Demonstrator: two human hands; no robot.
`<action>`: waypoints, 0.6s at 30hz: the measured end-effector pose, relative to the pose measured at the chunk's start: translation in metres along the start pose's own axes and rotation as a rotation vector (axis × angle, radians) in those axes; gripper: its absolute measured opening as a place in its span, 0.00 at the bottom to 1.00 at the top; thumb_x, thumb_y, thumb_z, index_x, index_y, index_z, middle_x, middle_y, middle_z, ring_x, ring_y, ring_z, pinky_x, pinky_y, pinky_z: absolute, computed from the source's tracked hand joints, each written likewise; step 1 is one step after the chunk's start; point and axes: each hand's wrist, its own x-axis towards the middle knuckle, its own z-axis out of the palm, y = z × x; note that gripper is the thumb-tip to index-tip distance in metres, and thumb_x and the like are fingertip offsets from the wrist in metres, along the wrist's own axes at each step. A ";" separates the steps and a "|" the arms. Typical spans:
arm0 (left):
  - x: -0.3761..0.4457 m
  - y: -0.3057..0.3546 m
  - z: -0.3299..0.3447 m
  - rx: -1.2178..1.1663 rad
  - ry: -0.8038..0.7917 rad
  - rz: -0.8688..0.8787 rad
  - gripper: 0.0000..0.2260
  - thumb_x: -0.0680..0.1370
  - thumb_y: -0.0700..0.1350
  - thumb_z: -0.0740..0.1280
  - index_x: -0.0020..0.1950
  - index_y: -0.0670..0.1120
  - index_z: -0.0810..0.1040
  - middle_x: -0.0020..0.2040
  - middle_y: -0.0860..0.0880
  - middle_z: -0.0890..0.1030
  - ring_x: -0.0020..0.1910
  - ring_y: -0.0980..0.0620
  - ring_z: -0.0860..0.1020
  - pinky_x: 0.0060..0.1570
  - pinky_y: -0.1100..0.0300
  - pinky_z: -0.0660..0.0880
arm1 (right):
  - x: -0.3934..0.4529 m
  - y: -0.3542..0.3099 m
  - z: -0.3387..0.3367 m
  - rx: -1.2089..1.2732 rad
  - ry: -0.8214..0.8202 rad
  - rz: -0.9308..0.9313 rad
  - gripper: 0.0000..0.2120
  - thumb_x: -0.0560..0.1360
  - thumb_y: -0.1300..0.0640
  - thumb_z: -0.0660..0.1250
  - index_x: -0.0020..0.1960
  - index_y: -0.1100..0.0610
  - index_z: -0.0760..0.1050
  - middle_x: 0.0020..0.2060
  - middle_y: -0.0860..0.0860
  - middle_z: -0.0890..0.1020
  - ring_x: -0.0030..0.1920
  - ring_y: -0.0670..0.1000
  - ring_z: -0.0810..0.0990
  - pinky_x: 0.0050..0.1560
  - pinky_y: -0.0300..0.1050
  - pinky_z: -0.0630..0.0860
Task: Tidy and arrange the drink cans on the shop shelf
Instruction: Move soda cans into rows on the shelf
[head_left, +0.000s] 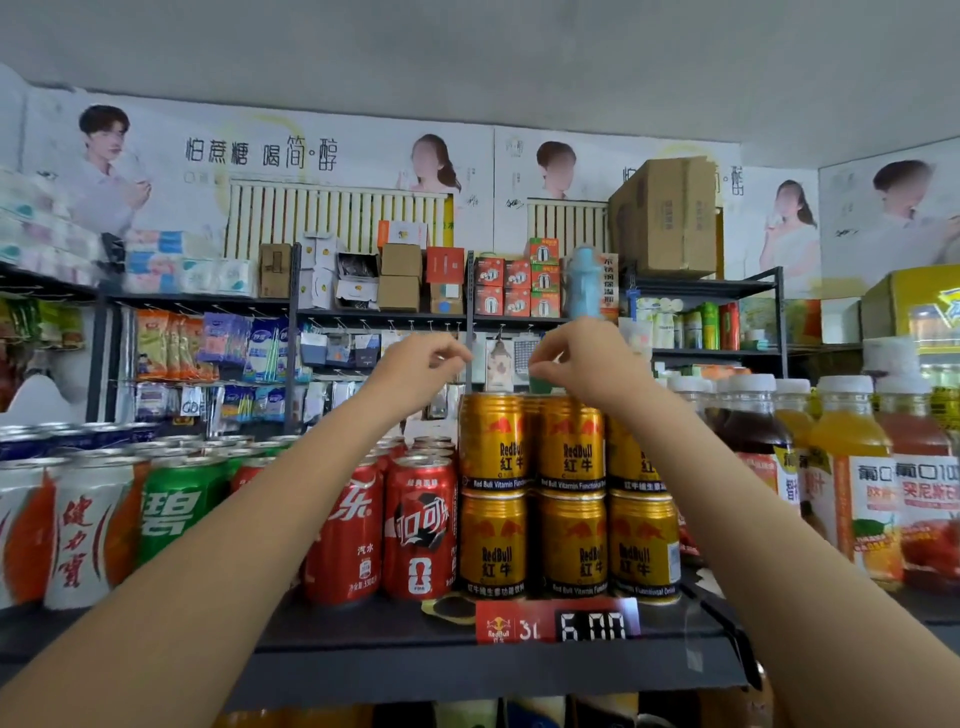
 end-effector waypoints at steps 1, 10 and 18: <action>0.004 -0.003 0.001 0.029 -0.009 -0.012 0.08 0.79 0.42 0.61 0.55 0.47 0.78 0.59 0.49 0.78 0.57 0.51 0.75 0.60 0.51 0.72 | 0.007 -0.001 0.003 0.016 -0.036 -0.006 0.07 0.75 0.60 0.66 0.51 0.60 0.81 0.50 0.52 0.82 0.44 0.44 0.74 0.46 0.36 0.69; 0.038 -0.028 0.017 0.189 -0.205 -0.032 0.14 0.79 0.40 0.61 0.64 0.46 0.75 0.60 0.48 0.77 0.57 0.51 0.76 0.46 0.62 0.71 | 0.070 -0.003 0.028 -0.088 -0.371 -0.093 0.08 0.74 0.61 0.68 0.52 0.59 0.81 0.50 0.51 0.83 0.46 0.45 0.77 0.50 0.37 0.72; 0.061 -0.037 0.027 0.319 -0.345 0.032 0.12 0.77 0.40 0.65 0.60 0.44 0.78 0.58 0.47 0.79 0.55 0.50 0.77 0.55 0.60 0.72 | 0.104 0.006 0.049 -0.309 -0.572 -0.075 0.10 0.72 0.60 0.69 0.53 0.57 0.82 0.50 0.51 0.84 0.53 0.49 0.79 0.58 0.43 0.74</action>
